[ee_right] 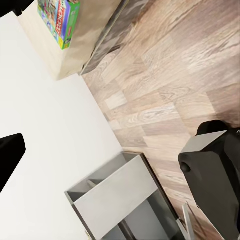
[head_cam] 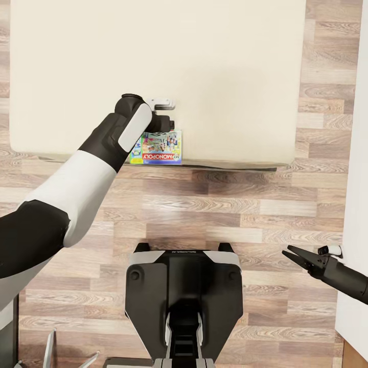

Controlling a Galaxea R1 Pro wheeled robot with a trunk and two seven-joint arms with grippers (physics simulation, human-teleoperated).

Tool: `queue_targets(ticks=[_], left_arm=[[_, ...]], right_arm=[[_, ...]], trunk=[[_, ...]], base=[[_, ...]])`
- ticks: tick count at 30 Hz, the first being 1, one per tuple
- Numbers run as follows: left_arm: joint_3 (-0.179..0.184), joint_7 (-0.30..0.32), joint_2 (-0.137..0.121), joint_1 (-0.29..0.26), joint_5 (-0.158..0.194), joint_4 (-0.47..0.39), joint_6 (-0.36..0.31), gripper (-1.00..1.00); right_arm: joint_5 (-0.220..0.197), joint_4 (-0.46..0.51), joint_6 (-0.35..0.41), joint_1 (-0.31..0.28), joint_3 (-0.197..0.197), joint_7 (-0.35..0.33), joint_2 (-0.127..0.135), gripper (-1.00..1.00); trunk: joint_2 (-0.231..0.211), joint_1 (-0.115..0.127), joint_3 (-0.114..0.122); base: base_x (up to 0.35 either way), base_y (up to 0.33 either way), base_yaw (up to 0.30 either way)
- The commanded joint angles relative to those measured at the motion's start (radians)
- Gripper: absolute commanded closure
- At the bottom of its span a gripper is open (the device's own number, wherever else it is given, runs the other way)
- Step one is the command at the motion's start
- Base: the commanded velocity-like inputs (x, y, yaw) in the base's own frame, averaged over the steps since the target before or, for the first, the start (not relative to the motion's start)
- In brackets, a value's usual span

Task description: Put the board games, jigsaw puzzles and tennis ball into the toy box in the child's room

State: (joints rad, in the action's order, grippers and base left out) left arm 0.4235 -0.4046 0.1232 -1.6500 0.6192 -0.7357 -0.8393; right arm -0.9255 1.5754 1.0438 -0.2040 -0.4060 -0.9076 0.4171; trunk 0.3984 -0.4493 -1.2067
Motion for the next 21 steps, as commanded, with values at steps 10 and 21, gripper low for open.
queue_targets(ticks=[10, 21], left_arm=[[0.012, -0.011, 0.009, 0.004, 0.008, -0.008, 0.0, -1.0], [0.028, -0.012, 0.003, 0.005, 0.006, -0.008, 0.002, -1.0]], right_arm=[[0.003, 0.0, 0.003, -0.002, -0.026, -0.006, -0.012, -1.0], [0.002, 0.0, 0.003, -0.001, -0.05, -0.007, -0.008, -1.0]], trunk=[[0.002, -0.001, -0.001], [0.002, -0.001, -0.001]], base=[[0.0, 0.0, 0.0], [0.0, 0.0, 0.0]])
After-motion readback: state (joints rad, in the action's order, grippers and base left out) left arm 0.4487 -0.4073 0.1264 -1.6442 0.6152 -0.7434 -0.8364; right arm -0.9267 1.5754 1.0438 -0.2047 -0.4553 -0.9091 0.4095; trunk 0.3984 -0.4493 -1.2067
